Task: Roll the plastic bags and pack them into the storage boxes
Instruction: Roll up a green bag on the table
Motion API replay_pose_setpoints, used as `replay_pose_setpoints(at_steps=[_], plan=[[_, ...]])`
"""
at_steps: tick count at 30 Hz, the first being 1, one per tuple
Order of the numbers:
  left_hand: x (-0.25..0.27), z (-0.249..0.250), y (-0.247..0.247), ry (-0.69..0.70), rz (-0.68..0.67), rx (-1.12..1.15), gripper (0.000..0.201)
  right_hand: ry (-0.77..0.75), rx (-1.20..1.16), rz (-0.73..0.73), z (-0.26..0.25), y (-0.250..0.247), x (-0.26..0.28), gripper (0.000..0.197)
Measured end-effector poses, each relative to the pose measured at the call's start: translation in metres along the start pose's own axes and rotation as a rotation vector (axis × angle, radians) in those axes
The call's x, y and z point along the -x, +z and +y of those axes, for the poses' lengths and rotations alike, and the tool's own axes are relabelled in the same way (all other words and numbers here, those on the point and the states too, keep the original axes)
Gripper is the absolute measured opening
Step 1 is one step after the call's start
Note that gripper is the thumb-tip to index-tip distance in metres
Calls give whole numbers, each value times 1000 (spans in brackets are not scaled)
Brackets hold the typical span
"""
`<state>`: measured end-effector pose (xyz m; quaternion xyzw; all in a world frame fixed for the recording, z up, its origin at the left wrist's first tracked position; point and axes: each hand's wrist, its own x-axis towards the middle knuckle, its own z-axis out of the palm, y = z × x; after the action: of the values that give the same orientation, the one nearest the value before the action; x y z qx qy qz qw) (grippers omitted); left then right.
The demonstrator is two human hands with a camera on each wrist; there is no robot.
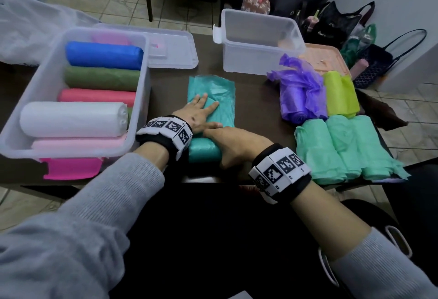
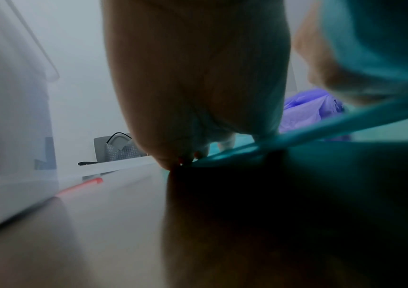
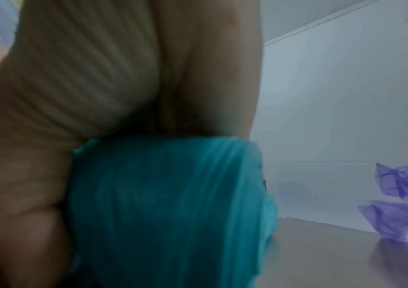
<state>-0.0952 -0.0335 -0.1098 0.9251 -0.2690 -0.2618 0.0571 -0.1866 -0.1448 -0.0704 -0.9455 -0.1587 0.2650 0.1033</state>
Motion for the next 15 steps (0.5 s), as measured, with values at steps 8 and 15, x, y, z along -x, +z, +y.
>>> replay_pose_setpoints(at_steps=[8, 15], plan=[[-1, -3, 0, 11, -28, -56, 74, -47, -89, 35, -3, -6, 10, 66], [2, 0, 2, 1, -21, -50, 77, -28, -10, 17, -7, 12, 6, 47]])
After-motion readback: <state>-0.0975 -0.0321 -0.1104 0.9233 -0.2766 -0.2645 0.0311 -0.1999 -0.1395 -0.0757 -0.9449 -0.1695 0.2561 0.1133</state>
